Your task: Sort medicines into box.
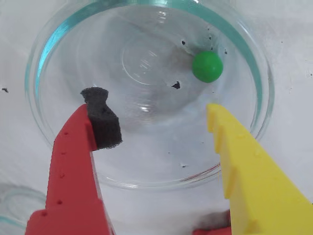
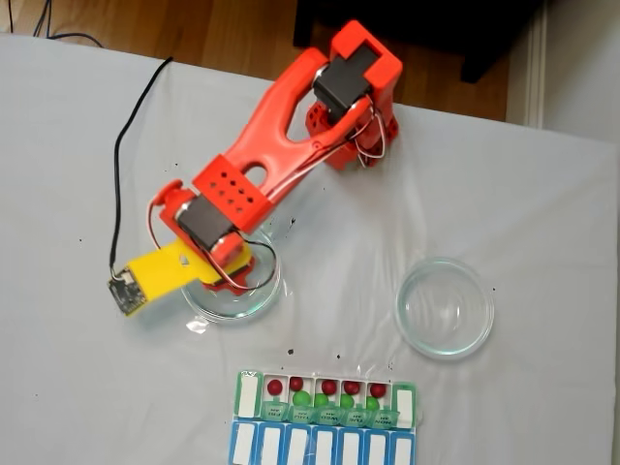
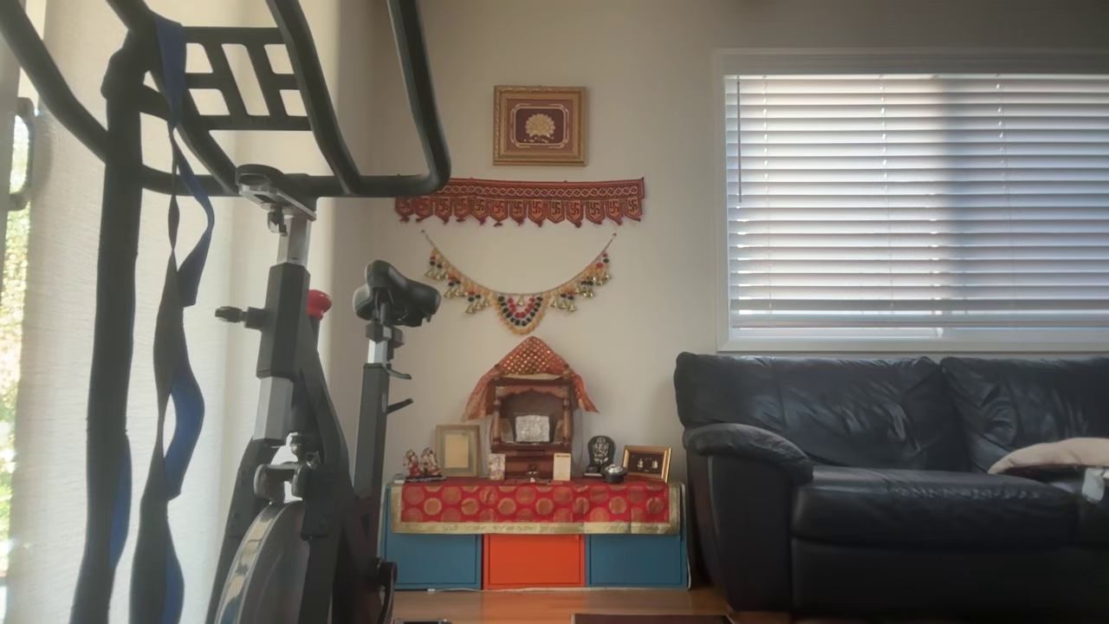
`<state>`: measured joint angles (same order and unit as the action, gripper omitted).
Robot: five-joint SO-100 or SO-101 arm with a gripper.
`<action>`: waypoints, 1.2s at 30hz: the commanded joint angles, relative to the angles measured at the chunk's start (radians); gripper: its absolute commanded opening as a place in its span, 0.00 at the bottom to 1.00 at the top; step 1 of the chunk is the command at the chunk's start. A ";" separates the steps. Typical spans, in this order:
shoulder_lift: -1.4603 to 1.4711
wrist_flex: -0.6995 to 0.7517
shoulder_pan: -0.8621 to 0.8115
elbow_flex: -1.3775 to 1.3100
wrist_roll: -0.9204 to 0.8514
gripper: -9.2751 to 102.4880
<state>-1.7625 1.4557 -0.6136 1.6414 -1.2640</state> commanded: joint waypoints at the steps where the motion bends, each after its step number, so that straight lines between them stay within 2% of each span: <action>1: -0.072 -0.009 -0.026 -0.025 -0.017 0.41; 11: -0.104 -0.025 -0.049 0.037 -0.067 0.43; 18: -0.103 -0.092 -0.034 0.100 -0.041 0.41; 36: -0.038 -0.161 -0.031 0.143 -0.048 0.40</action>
<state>-1.7810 1.3131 -0.6489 1.7840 -1.3085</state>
